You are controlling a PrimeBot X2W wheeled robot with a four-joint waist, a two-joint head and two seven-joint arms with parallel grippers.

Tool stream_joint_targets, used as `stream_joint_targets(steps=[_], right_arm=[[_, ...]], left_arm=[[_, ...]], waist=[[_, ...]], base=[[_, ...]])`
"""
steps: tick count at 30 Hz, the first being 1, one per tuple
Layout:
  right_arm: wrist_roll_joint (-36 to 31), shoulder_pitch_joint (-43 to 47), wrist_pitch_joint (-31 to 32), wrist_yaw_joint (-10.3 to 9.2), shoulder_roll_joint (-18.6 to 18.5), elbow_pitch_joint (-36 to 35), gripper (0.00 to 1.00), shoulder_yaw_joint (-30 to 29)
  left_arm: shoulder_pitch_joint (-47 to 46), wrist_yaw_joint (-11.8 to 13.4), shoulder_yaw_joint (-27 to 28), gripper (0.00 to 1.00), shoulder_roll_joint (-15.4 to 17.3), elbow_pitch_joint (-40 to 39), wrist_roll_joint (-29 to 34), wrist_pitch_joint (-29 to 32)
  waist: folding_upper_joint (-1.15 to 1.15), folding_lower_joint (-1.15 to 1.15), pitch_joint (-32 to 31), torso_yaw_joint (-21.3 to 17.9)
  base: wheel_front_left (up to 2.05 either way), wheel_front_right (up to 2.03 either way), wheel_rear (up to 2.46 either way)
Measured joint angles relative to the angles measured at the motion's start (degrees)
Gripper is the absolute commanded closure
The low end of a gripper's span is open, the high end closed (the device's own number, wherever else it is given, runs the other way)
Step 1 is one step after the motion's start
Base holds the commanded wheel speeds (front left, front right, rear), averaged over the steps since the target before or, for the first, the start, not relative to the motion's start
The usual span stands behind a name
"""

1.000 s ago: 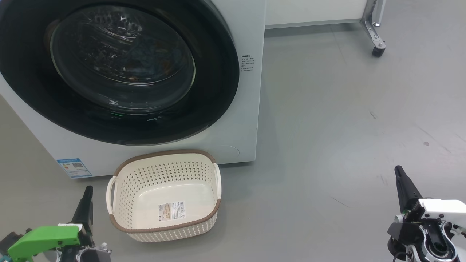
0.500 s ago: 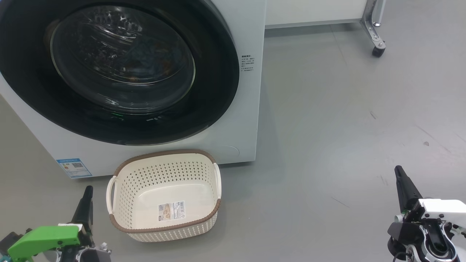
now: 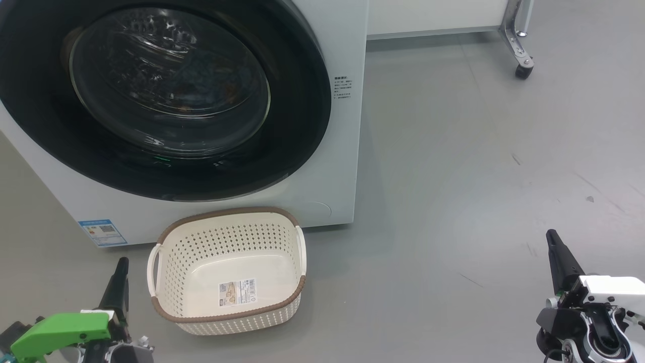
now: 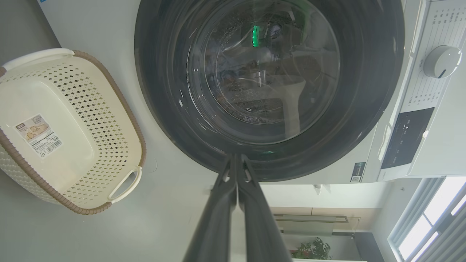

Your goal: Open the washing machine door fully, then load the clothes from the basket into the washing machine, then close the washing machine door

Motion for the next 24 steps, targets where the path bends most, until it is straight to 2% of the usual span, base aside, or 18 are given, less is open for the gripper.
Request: stream_joint_targets(steps=[24], right_arm=[[0.0, 0.0, -0.01, 0.0, 0.0, 0.0, 1.0, 0.0]], left_arm=[[0.0, 0.0, 0.0, 1.0, 0.0, -0.01, 0.0, 0.0]], waist=[[0.0, 0.0, 0.0, 0.0]], base=[[0.0, 0.0, 0.0]])
